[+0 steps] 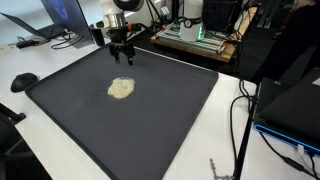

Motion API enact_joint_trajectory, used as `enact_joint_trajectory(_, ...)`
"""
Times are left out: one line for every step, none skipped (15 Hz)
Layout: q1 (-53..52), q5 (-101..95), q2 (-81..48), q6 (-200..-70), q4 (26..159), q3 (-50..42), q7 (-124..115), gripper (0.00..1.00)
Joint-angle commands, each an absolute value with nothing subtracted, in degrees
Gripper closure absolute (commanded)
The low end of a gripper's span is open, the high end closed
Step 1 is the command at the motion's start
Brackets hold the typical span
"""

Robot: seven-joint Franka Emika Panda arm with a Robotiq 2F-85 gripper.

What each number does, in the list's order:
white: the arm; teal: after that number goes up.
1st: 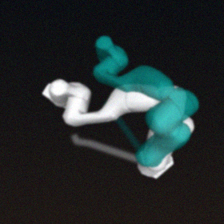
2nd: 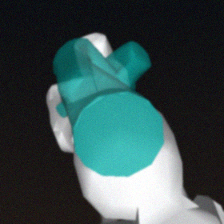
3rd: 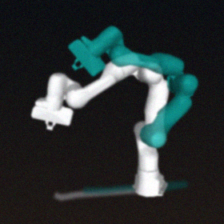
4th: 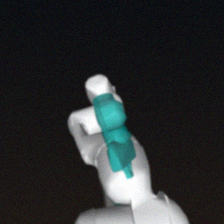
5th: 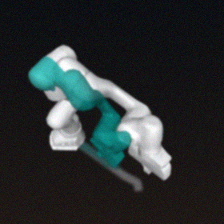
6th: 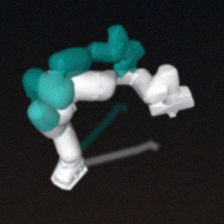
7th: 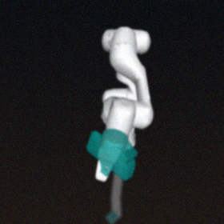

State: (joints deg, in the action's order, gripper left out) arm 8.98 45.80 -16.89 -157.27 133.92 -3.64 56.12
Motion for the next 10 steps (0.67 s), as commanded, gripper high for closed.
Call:
enact_joint_trajectory(5.8, 39.3, -15.9, -159.0, 134.8, -5.6, 50.6, 0.0)
enact_joint_trajectory(5.1, 37.5, -16.0, -159.2, 134.7, -6.1, 49.2, 0.0)
enact_joint_trajectory(4.3, 35.6, -16.1, -159.1, 134.6, -6.6, 47.8, 0.0)
enact_joint_trajectory(3.2, 33.0, -16.2, -158.9, 134.5, -7.4, 45.9, 0.0)
enact_joint_trajectory(2.1, 30.4, -16.3, -158.7, 134.4, -8.3, 43.9, 0.0)
enact_joint_trajectory(1.1, 28.1, -16.3, -158.8, 134.4, -9.1, 42.1, 0.0)
enact_joint_trajectory(-0.2, 25.5, -16.3, -158.9, 134.3, -10.1, 40.0, 0.0)
enact_joint_trajectory(3.5, 20.4, -16.0, -159.0, 134.4, -6.4, 36.3, 0.0)
enact_joint_trajectory(3.0, 16.8, -16.1, -158.7, 134.2, -6.9, 33.5, 0.0)
enact_joint_trajectory(3.0, 13.3, -16.1, -158.1, 133.9, -6.8, 30.6, 0.0)
